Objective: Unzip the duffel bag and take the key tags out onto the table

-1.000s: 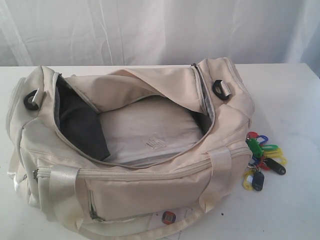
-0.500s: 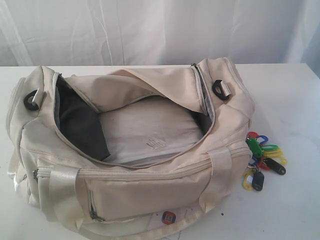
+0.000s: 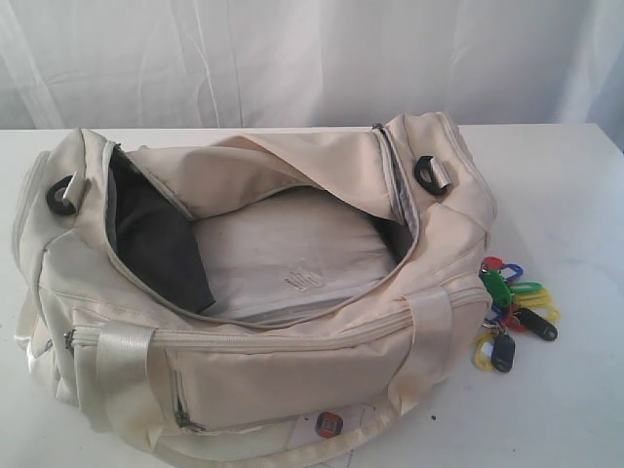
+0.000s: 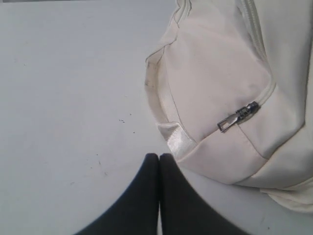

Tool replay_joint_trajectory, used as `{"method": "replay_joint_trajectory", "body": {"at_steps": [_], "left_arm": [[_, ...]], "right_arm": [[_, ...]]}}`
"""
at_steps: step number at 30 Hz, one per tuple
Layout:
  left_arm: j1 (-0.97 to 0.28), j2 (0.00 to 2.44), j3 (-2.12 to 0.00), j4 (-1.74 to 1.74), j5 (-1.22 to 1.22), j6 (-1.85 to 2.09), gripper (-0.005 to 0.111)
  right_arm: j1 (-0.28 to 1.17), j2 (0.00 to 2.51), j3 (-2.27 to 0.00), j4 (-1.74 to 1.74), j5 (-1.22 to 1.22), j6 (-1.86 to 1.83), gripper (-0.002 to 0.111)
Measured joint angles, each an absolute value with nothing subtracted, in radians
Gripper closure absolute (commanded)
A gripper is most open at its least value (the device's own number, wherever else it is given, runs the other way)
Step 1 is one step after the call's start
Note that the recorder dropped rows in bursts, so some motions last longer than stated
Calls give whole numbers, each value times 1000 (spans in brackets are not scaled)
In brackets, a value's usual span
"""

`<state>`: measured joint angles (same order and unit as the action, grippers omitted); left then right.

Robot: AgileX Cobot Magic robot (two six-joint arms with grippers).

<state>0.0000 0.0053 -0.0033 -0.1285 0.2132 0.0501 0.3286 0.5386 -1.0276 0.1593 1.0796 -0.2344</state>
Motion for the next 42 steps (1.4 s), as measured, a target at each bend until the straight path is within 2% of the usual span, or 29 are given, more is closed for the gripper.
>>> {"method": "replay_joint_trajectory", "body": {"at_steps": [6, 42], "left_arm": [[0, 5, -3, -31, 205, -17, 107], [0, 5, -3, -25, 204, -65, 107]], "right_arm": [[329, 539, -1028, 159, 1080, -234, 108], [329, 539, -1028, 159, 1080, -242, 108]]}}
